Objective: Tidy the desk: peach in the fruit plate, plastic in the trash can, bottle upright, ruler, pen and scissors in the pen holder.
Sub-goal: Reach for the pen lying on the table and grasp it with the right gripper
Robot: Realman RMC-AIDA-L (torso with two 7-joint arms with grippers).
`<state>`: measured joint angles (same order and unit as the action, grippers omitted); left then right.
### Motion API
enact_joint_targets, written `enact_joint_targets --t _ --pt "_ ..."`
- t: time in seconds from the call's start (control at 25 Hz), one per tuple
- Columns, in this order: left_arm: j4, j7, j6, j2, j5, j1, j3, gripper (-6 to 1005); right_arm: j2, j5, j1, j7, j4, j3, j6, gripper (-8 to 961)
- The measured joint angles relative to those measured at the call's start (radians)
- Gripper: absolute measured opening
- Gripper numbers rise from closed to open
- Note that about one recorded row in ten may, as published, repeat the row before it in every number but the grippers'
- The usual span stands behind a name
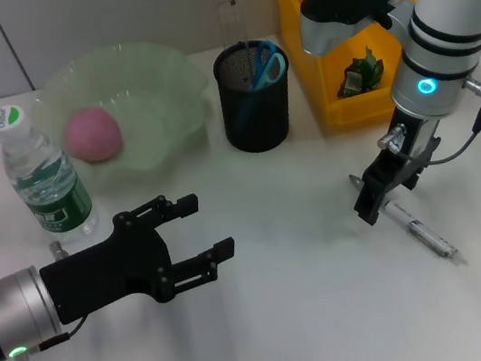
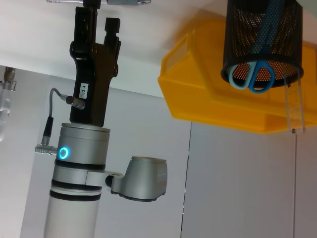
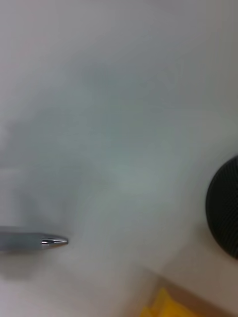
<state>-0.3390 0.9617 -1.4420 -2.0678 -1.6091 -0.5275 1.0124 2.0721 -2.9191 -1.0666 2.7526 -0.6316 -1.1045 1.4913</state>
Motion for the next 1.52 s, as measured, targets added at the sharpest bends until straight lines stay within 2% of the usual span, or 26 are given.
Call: enact_joint_targets --t 0.28,0.76,0.92,1.4,1.52 --pt "0.000 0.000 0.000 0.000 0.000 -0.008 0.000 787 0.000 0.000 -0.001 0.001 0.003 0.000 0.000 832" --pt "-0.004 0.000 0.000 0.000 0.000 -0.010 0.000 786 -0.001 0.000 -0.001 0.006 0.008 0.000 0.000 763" --pt "-0.007 0.000 0.000 0.000 0.000 -0.010 0.001 786 -0.001 0.000 0.002 0.006 0.009 0.000 0.004 548" --pt "-0.009 0.000 -0.001 0.002 0.000 -0.009 0.002 786 -0.006 0.000 0.006 0.006 0.009 0.000 0.003 416" --pt "-0.009 0.000 -0.002 0.002 0.000 -0.009 0.002 786 -0.005 0.000 0.007 0.006 0.009 -0.004 0.001 414"
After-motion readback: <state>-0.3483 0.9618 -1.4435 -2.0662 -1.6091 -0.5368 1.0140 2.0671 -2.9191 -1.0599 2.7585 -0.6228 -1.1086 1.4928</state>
